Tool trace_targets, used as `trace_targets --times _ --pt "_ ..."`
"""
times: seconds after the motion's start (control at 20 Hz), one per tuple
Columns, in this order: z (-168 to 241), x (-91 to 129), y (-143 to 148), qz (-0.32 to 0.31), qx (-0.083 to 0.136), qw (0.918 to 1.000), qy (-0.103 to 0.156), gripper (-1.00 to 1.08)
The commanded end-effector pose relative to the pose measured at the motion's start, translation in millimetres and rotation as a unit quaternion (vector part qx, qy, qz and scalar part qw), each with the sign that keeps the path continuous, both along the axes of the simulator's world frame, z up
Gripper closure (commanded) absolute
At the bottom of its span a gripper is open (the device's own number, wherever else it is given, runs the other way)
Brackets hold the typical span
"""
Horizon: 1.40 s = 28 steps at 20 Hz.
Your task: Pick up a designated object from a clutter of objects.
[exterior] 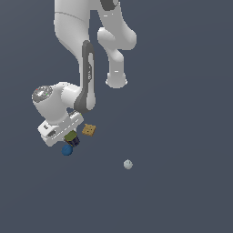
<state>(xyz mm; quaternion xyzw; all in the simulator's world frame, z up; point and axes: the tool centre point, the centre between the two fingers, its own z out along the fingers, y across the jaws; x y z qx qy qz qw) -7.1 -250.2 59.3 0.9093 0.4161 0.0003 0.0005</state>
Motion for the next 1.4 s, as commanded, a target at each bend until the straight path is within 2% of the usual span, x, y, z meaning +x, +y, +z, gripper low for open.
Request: trace_targets --times 0.0,0.35,0.65,1.35 --pt "0 0 0 0.000 0.000 1.0000 0.000 1.08" --pt "8 -3 7 0.000 0.000 1.0000 0.000 1.08" --pt "29 -12 24 0.000 0.000 1.0000 0.000 1.08" --pt "119 -47 94 0.000 0.000 1.0000 0.000 1.08"
